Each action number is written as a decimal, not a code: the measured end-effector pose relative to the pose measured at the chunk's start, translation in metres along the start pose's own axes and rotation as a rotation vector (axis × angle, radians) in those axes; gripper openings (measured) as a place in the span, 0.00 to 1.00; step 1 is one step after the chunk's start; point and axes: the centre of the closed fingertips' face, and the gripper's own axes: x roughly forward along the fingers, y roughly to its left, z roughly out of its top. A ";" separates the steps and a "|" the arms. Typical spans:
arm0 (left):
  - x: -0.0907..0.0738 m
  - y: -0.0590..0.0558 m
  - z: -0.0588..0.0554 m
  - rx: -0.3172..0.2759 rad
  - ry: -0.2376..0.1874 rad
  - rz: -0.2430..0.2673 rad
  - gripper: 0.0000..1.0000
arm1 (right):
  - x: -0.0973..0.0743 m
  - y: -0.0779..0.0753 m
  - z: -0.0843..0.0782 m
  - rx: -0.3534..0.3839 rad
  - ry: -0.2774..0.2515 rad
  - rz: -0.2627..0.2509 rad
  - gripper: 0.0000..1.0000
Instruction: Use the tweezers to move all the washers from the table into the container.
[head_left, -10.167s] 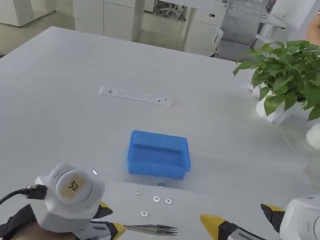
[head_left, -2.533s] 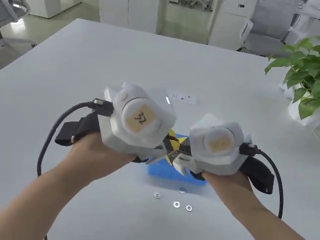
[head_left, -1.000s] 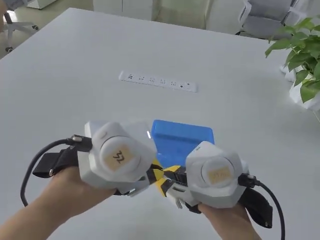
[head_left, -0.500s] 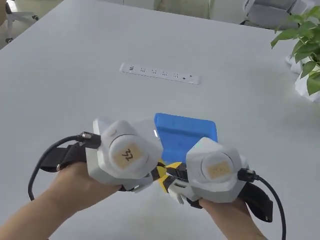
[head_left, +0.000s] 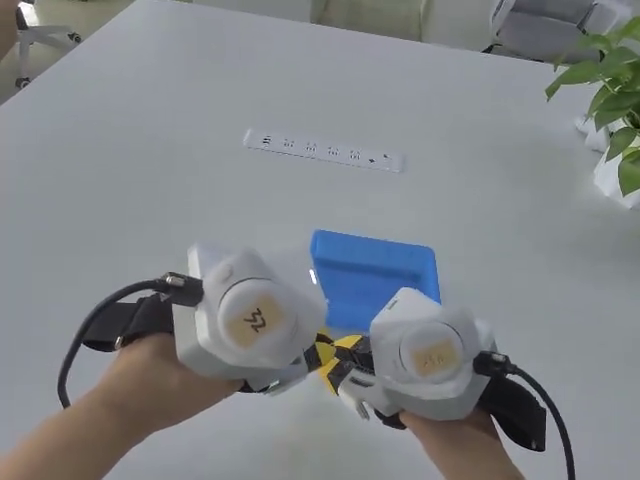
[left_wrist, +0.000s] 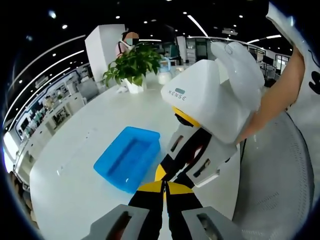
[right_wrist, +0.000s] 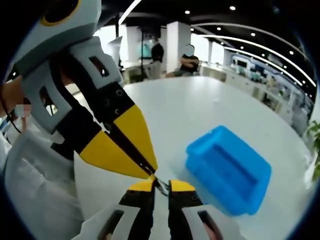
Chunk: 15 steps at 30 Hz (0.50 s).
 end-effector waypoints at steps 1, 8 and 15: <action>0.000 0.000 0.000 0.004 0.002 0.001 0.00 | 0.000 -0.001 0.000 -0.015 0.003 -0.006 0.05; 0.002 -0.004 0.006 0.063 0.029 0.007 0.00 | -0.002 -0.005 -0.002 -0.019 0.019 -0.029 0.04; 0.001 -0.006 0.015 0.089 0.019 0.011 0.00 | -0.010 -0.010 -0.002 -0.015 0.019 -0.045 0.04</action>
